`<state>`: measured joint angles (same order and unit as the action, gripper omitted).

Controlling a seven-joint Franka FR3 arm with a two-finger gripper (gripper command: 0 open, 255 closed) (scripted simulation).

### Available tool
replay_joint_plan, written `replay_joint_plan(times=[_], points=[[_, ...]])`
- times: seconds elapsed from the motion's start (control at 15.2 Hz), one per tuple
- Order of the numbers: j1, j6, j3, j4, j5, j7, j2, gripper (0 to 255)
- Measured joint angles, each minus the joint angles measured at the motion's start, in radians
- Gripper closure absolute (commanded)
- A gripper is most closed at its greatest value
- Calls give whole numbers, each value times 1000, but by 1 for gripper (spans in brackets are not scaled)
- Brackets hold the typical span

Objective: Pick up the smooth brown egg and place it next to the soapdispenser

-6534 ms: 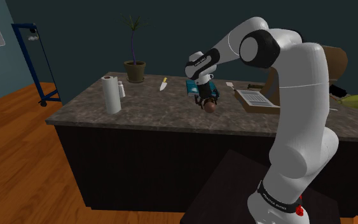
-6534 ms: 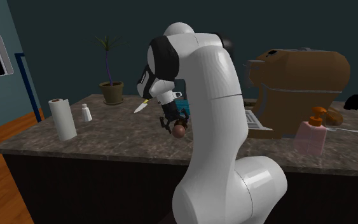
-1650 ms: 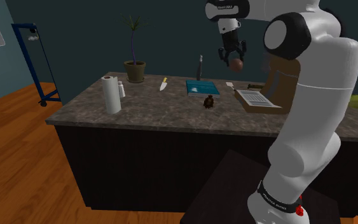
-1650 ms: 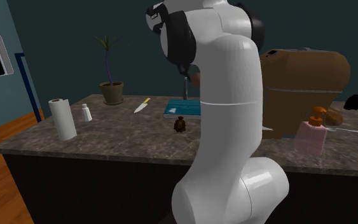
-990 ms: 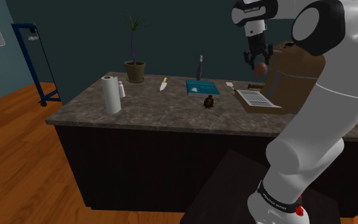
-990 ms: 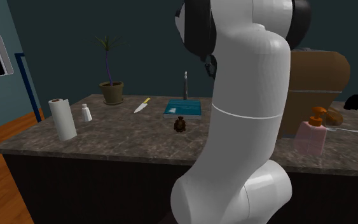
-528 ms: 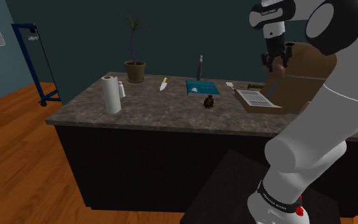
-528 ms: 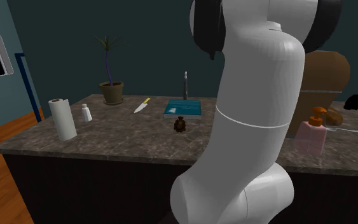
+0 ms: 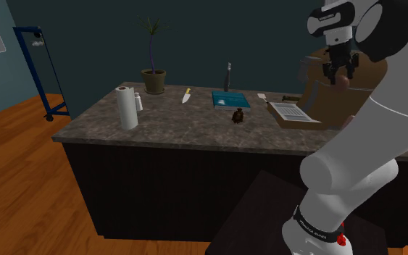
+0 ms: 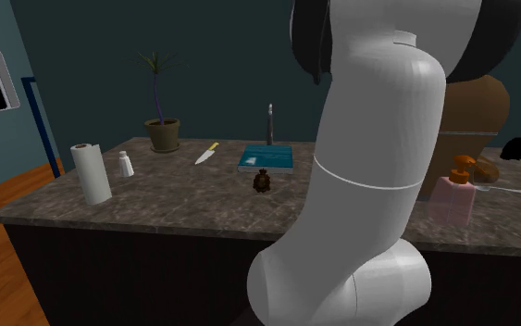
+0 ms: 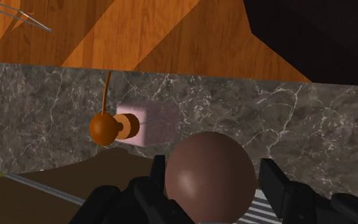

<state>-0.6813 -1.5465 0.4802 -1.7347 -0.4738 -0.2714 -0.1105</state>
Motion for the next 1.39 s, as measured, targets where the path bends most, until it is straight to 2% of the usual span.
replay_joint_plan(times=[0.26,1.39], points=[[-28,-61,36,-41,-11,-39,-4,255],[-39,-266,55,-257,-29,37,-2,255]])
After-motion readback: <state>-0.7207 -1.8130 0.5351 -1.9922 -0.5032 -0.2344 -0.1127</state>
